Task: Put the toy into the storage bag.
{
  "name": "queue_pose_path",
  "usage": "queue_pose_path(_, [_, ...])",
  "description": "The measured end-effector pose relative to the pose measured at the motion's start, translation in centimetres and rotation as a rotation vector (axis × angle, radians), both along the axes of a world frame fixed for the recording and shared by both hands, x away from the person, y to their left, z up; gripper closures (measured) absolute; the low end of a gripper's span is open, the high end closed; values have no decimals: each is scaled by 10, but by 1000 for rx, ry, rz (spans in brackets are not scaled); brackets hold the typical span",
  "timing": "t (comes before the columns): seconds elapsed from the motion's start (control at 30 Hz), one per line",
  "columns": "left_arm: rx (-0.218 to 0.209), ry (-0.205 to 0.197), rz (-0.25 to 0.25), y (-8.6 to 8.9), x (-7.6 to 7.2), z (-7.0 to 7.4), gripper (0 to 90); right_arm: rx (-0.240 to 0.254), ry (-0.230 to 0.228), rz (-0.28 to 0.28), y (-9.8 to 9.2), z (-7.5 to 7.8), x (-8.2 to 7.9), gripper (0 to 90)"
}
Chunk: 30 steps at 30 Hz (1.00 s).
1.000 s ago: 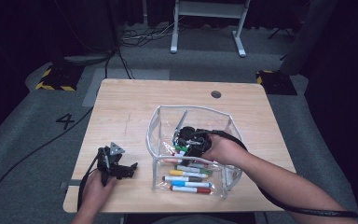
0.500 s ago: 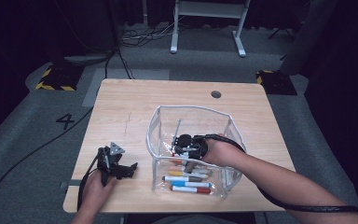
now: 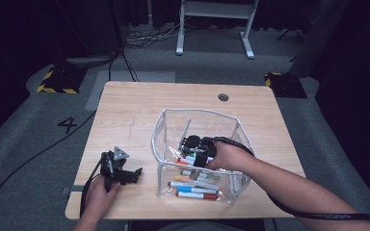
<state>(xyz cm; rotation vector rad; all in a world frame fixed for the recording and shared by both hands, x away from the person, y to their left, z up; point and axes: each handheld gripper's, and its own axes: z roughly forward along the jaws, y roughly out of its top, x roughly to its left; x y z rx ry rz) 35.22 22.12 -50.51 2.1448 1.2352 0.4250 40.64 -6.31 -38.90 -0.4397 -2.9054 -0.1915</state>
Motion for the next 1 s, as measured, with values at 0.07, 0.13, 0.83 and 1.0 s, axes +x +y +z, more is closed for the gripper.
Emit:
queue_pose_path(0.07, [0,0,0,0,0,0,0,47,-34,-7,-5,12,1,393])
queue_pose_path(0.13, [0,0,0,0,0,0,0,98,-67,-21,-10,26,0,391])
queue_pose_path(0.83, [0,0,0,0,0,0,0,481,-317,-253,-141,116,-29,415])
queue_pose_path(1.0, [0,0,0,0,0,0,0,486,-347,-327,-175,117,-31,415])
